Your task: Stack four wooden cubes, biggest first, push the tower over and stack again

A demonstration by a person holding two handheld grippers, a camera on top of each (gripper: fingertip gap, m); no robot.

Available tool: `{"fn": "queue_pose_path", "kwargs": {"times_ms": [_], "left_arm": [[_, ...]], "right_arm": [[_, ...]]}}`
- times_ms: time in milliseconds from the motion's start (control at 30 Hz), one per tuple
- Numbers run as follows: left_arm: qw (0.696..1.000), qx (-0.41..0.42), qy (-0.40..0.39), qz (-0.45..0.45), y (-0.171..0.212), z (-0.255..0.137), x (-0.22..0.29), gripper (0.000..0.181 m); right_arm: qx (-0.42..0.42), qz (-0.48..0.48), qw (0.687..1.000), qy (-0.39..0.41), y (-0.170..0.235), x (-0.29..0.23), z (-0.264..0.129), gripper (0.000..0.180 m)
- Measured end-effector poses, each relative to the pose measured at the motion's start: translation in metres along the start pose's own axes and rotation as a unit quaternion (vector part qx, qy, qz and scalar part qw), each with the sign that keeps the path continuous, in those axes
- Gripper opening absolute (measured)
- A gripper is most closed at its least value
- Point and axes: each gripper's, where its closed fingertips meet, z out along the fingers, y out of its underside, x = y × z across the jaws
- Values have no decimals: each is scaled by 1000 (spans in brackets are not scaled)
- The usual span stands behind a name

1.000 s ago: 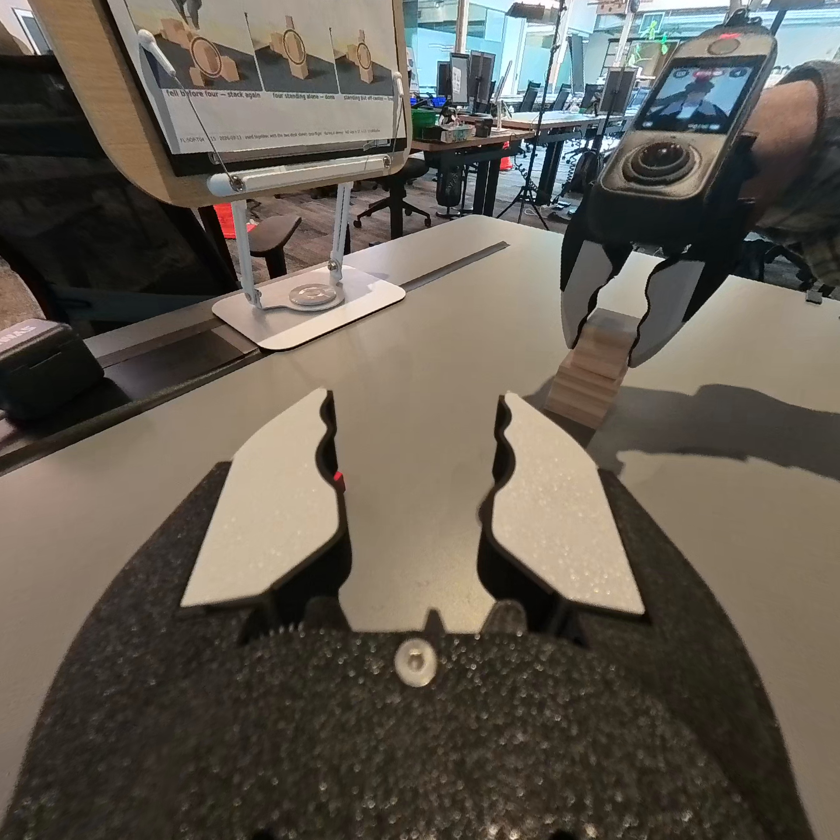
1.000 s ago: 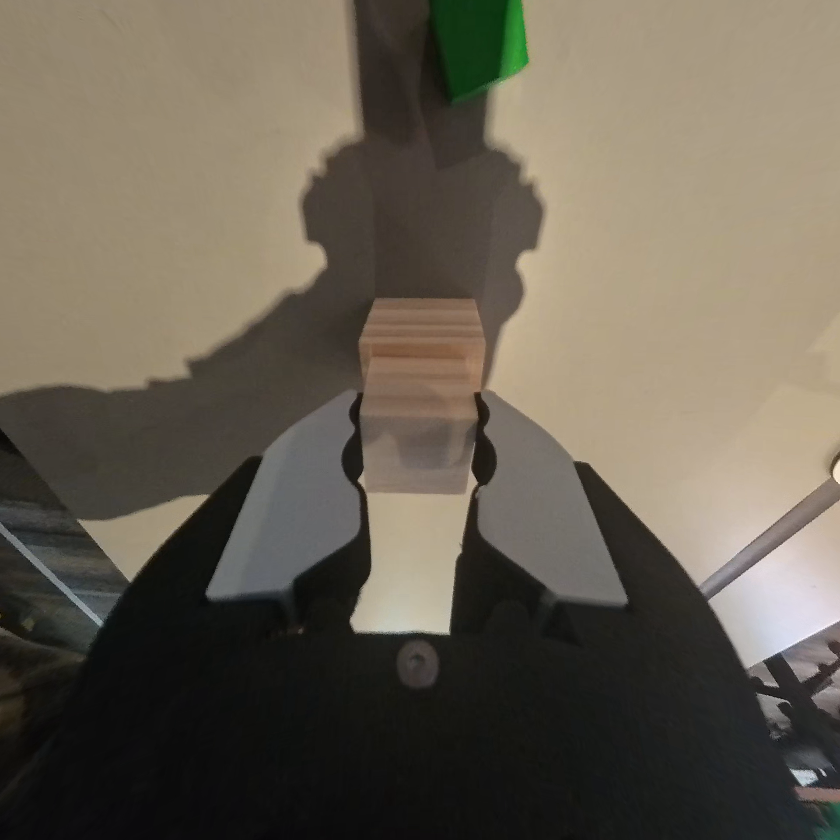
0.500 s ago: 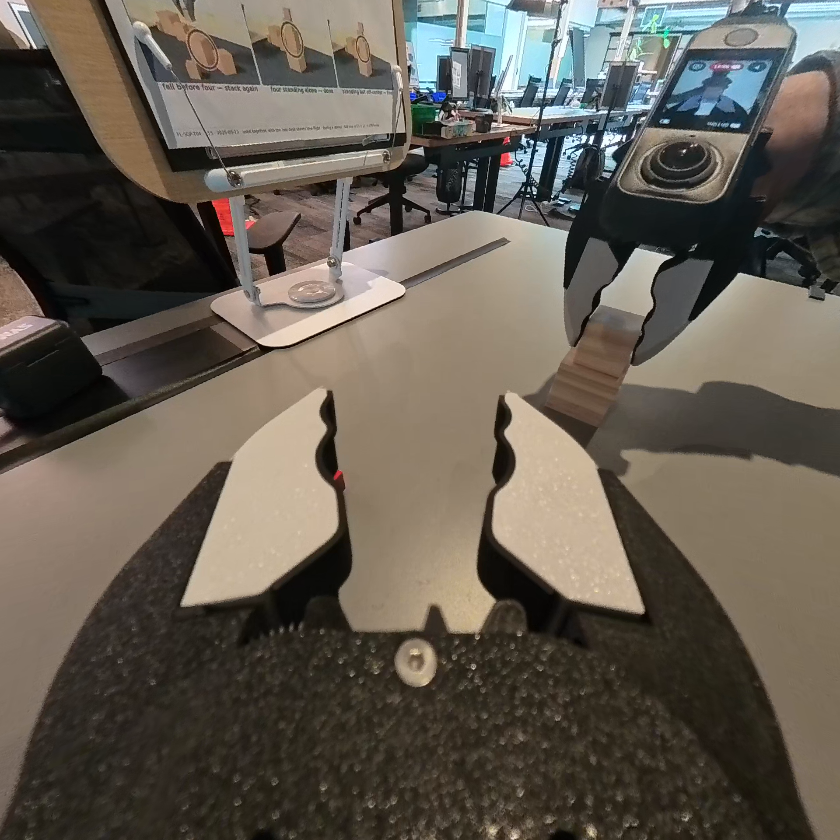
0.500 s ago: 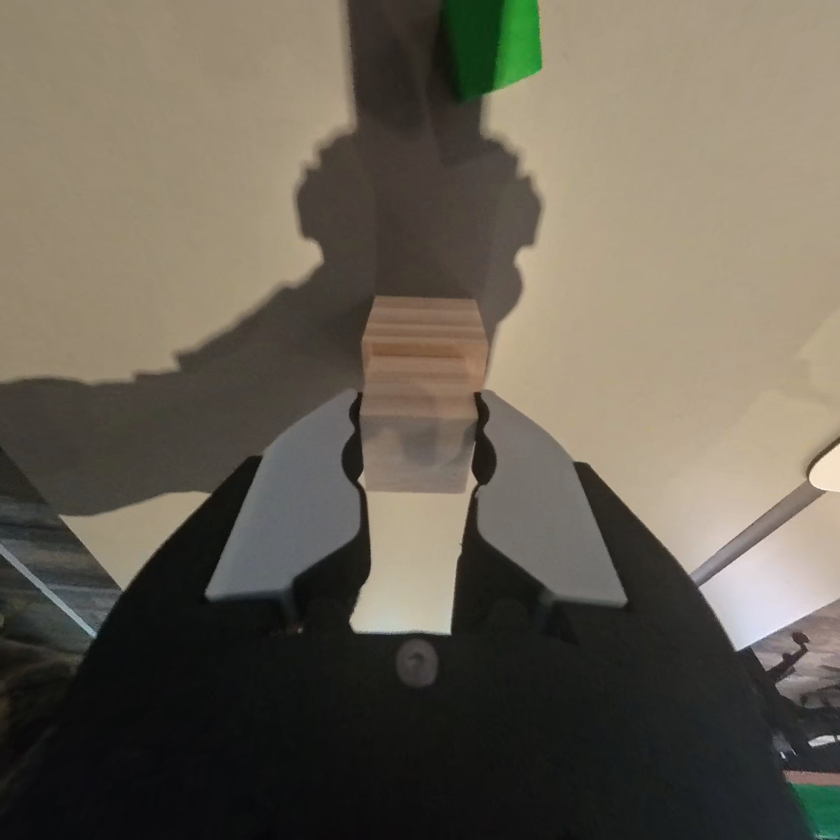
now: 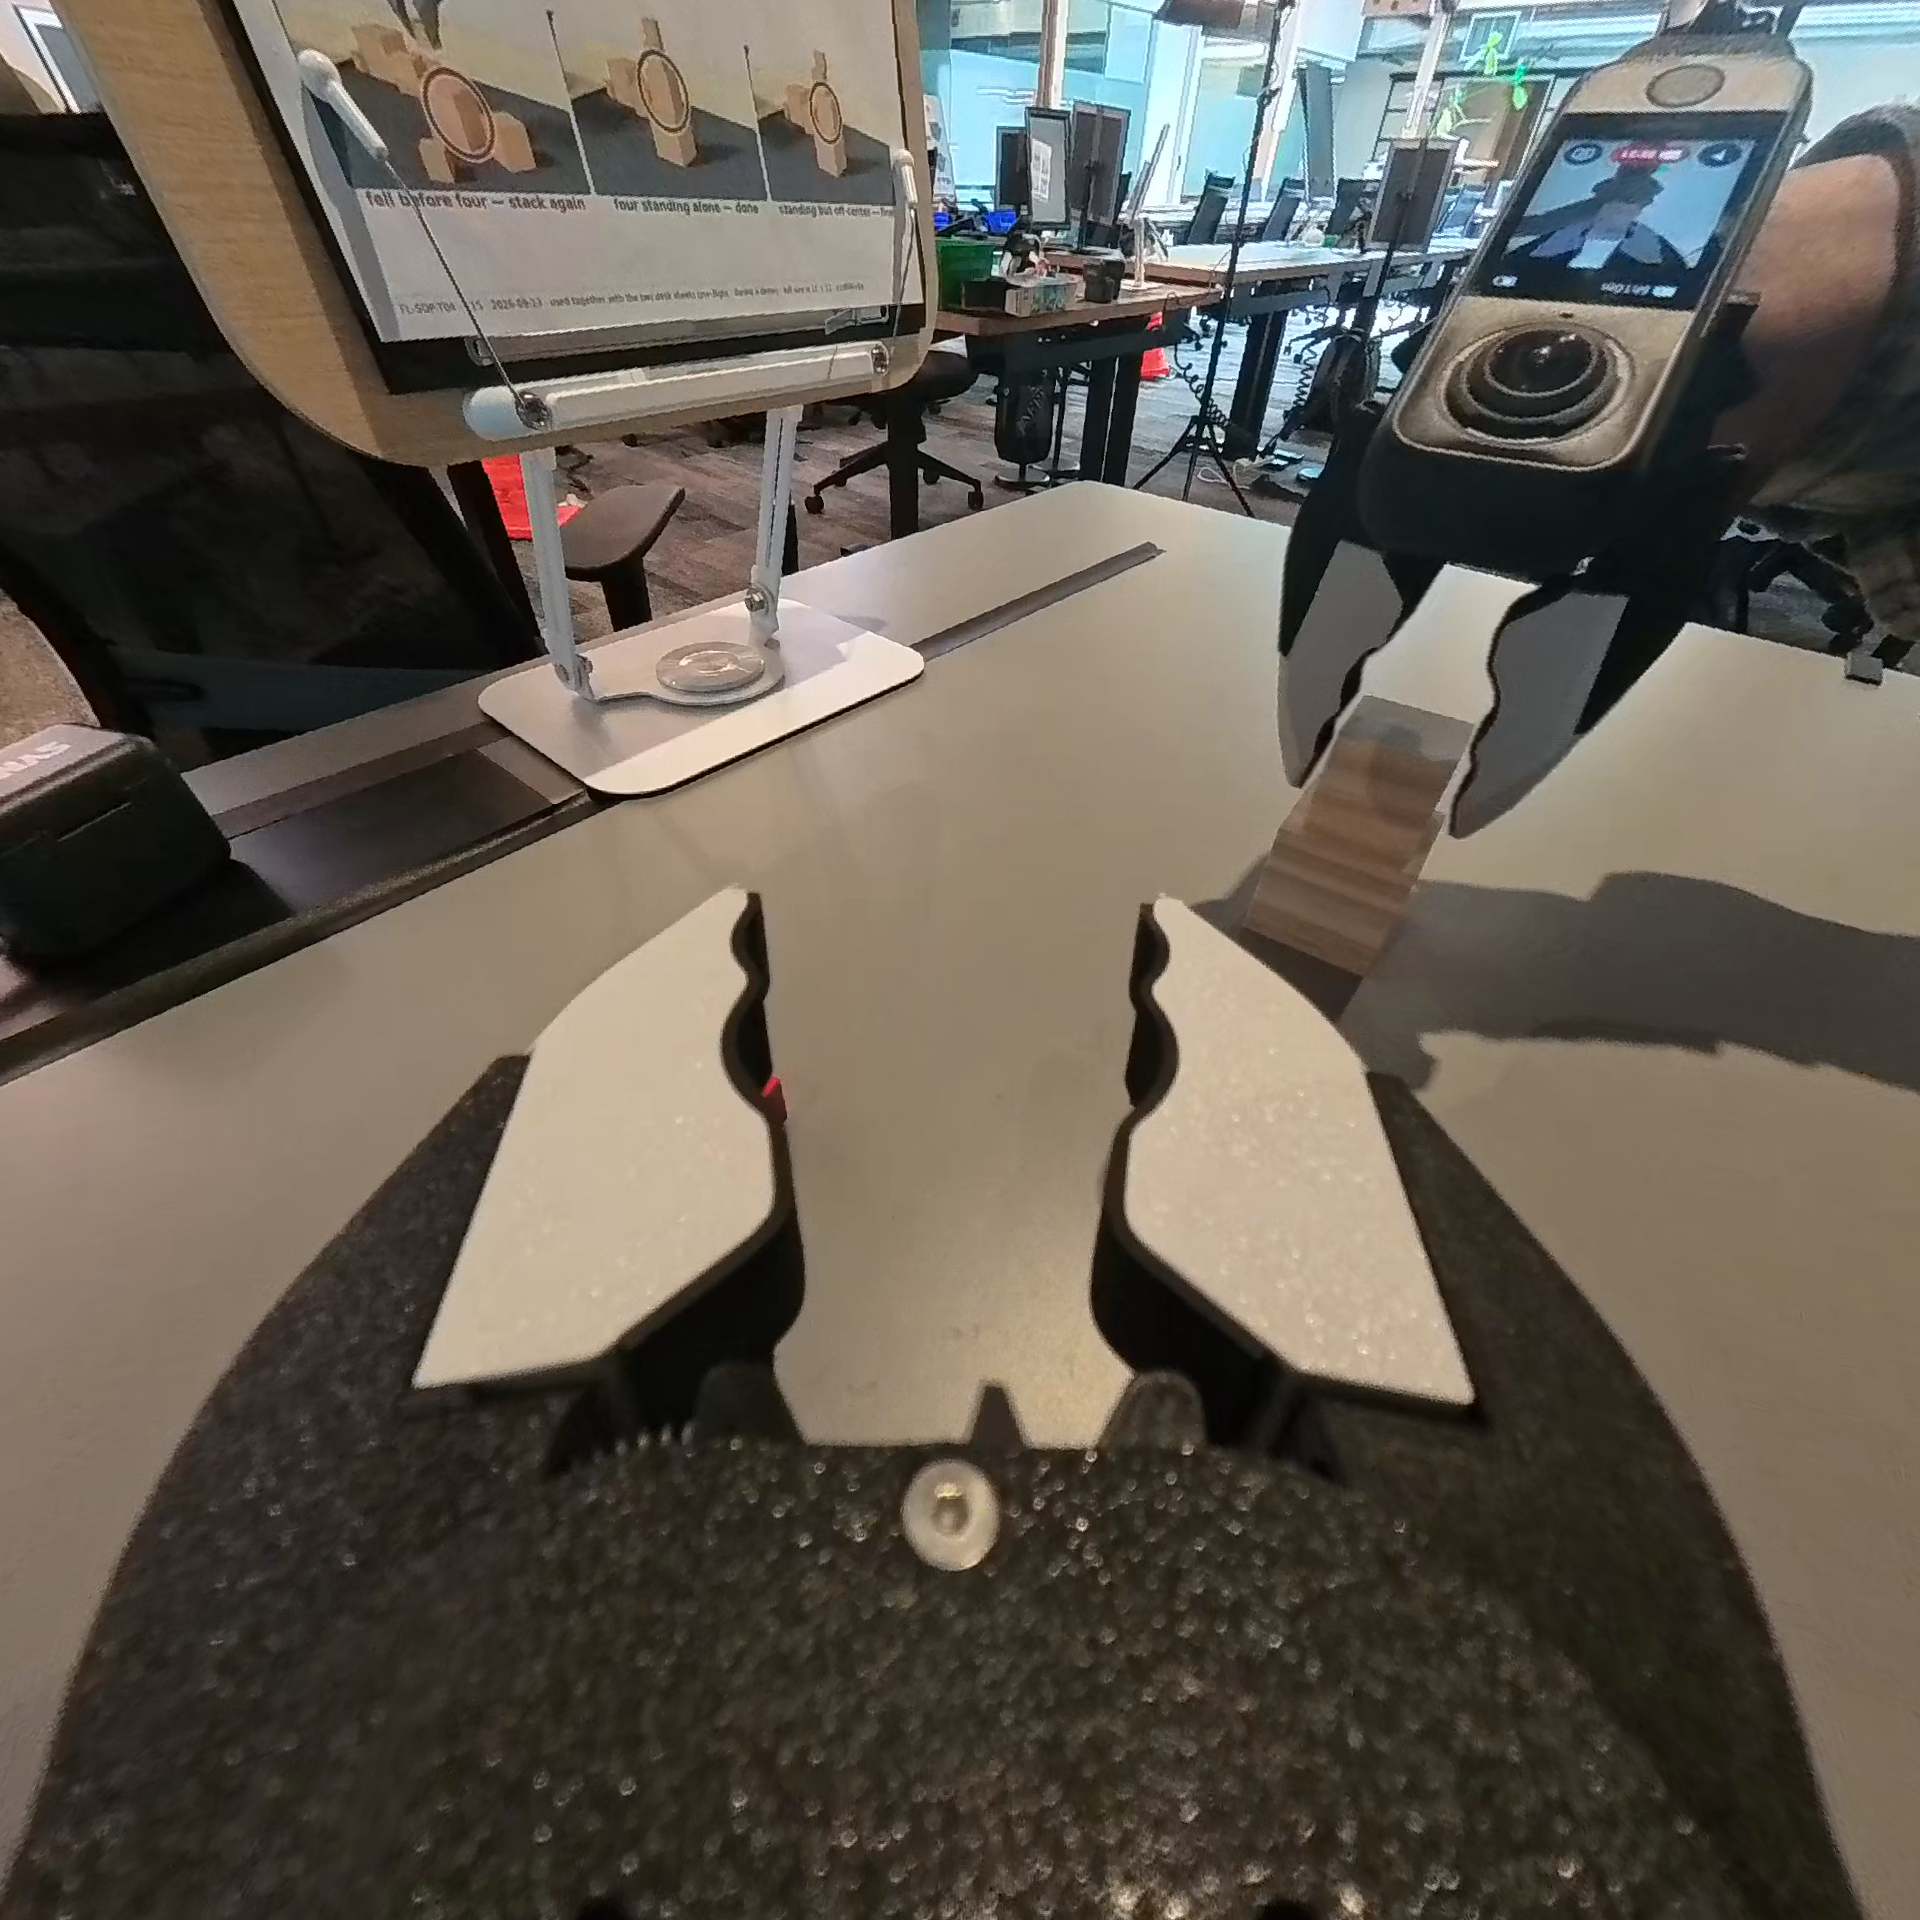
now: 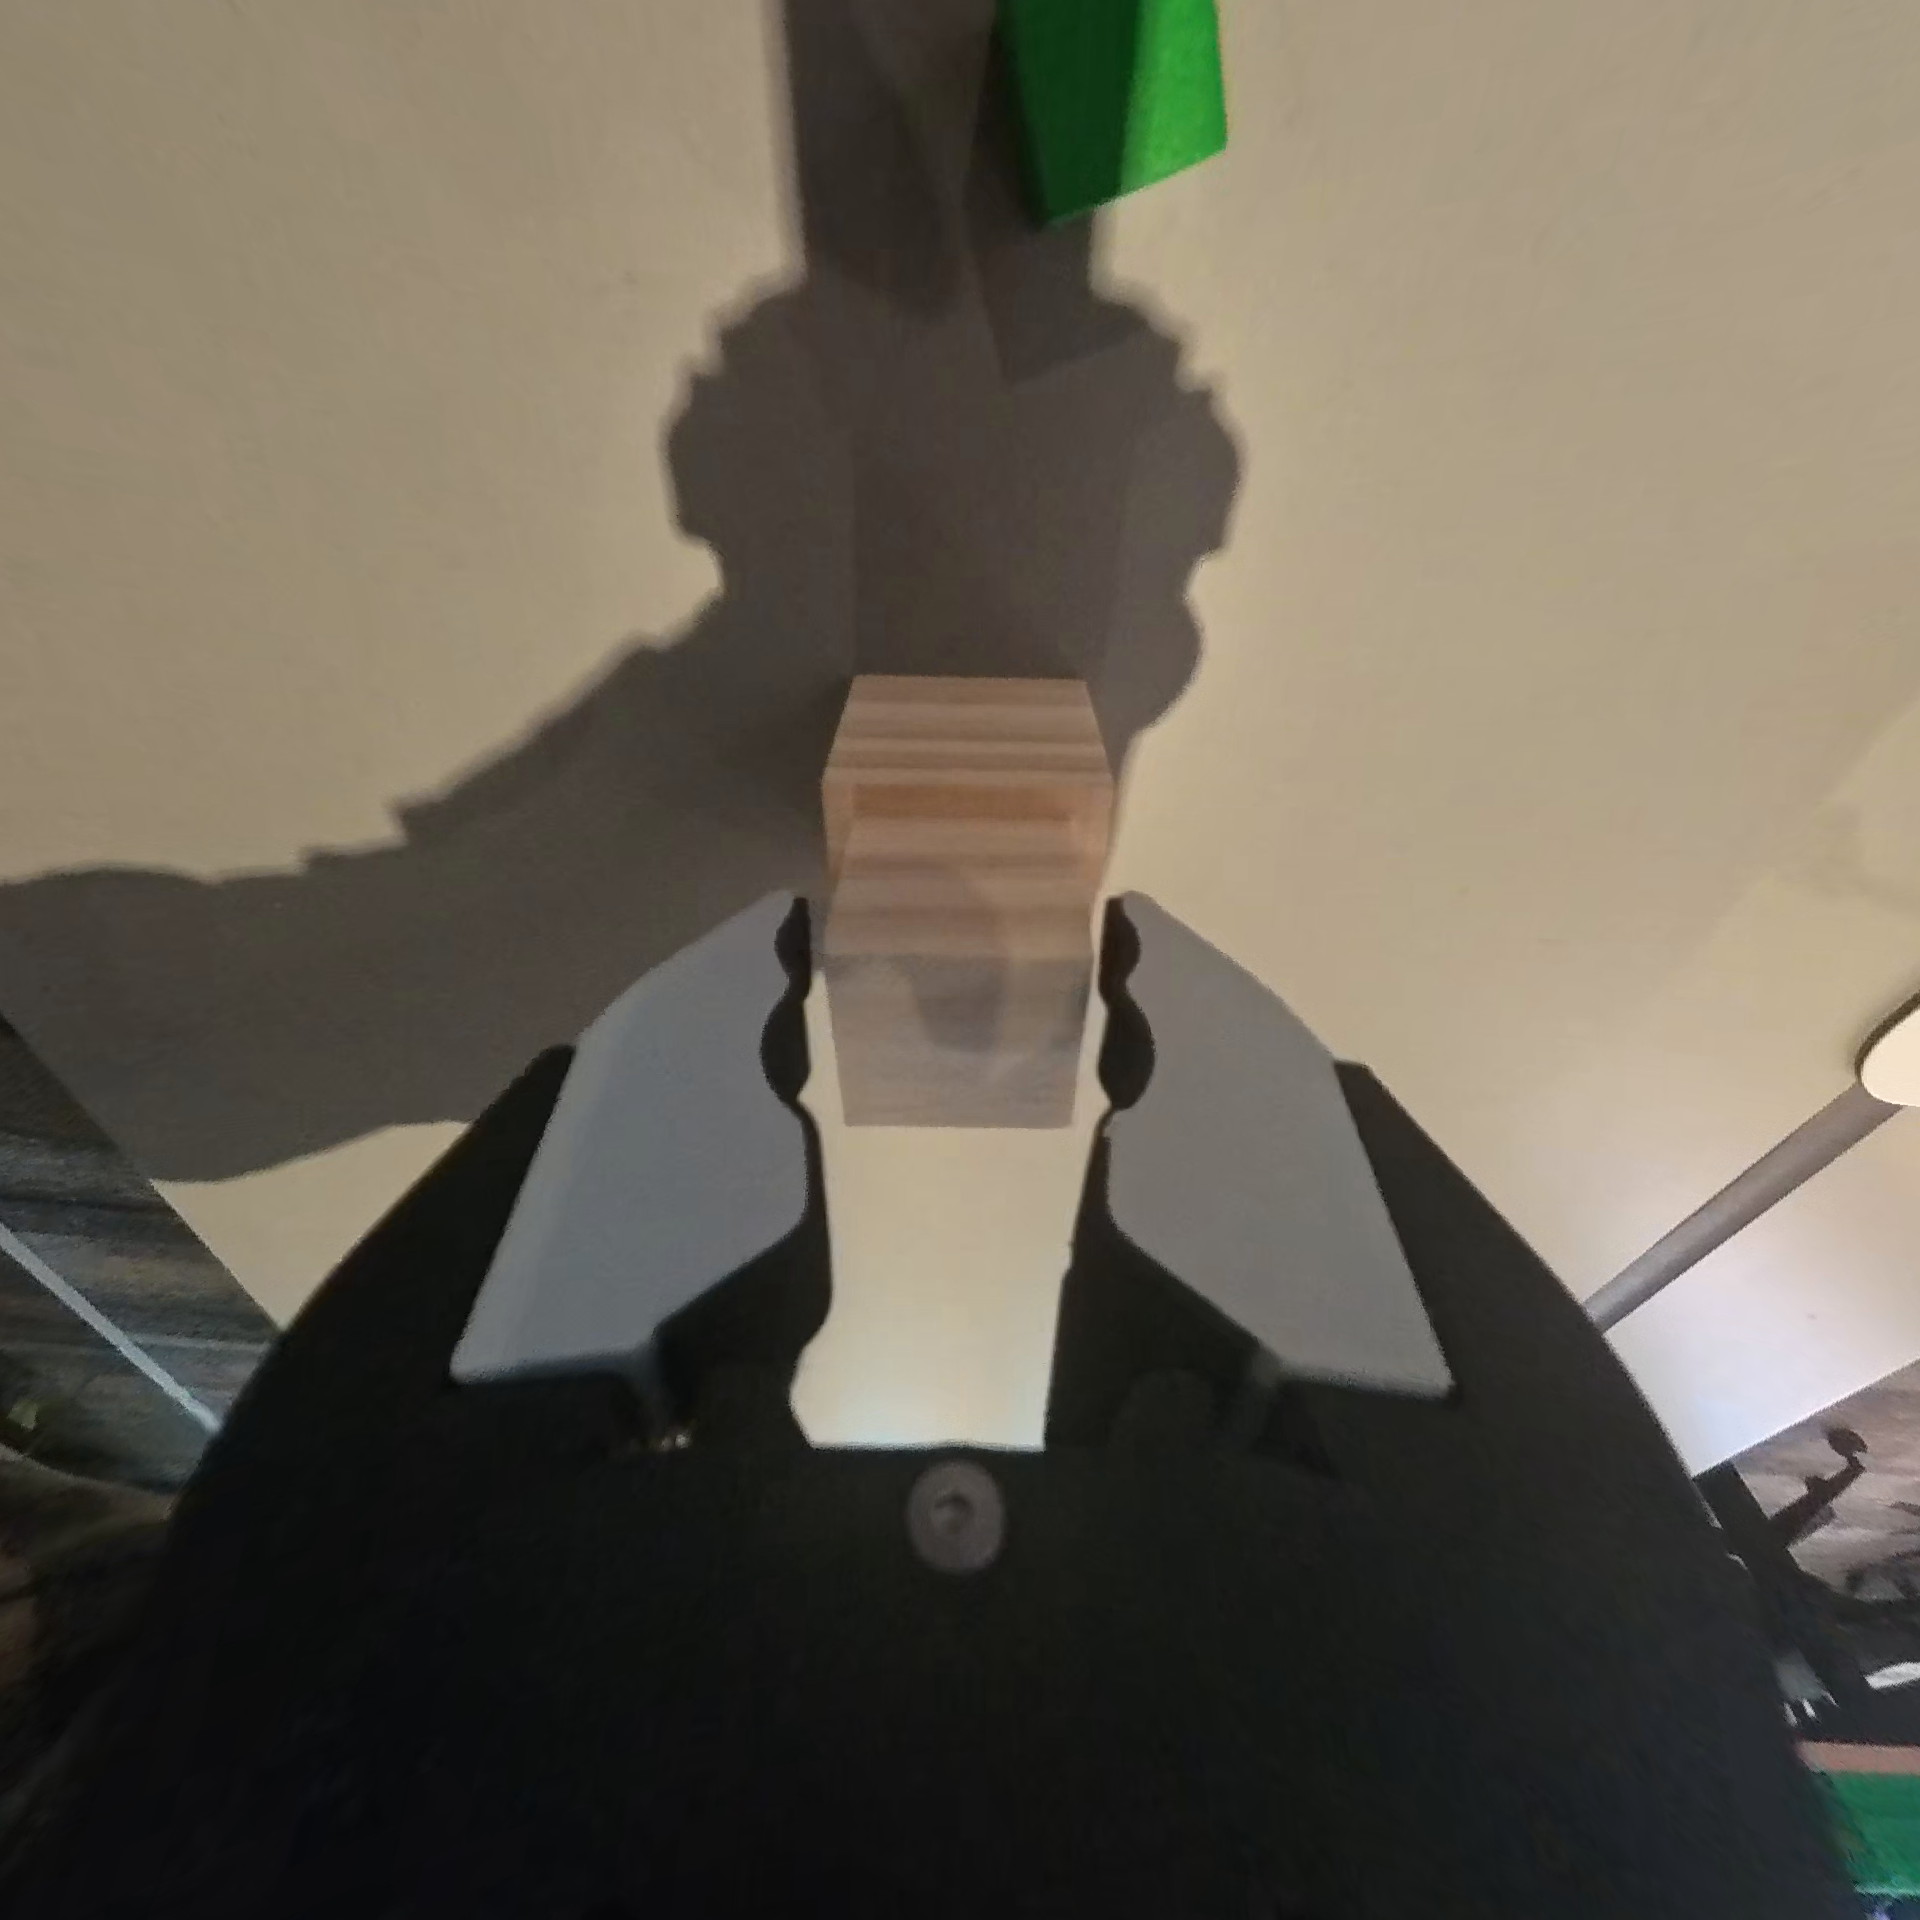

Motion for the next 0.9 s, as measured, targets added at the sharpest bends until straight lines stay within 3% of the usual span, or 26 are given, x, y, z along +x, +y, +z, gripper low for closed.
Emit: {"fn": "queue_pose_path", "kwargs": {"times_ms": [33,267,367,467,600,700,900], "left_arm": [[1000,0,0,0,0,0,0,67],[1000,-6,9,1,2,2,3,70],[1000,-18,18,1,7,6,7,75],[999,-37,25,6,15,13,11,81],[995,-85,46,14,33,27,29,86],[989,-129,62,35,50,41,46,87],[980,-180,64,55,69,64,66,84]], "right_arm": [[0,3,1000,1,0,1,0,56],[50,31,997,46,-1,13,-24,97],[160,76,979,97,-3,22,-58,130],[286,134,936,158,9,27,-91,145],[465,192,844,187,31,7,-111,135],[546,223,781,206,52,-11,-99,127],[593,285,726,199,76,-31,-45,117]]}}
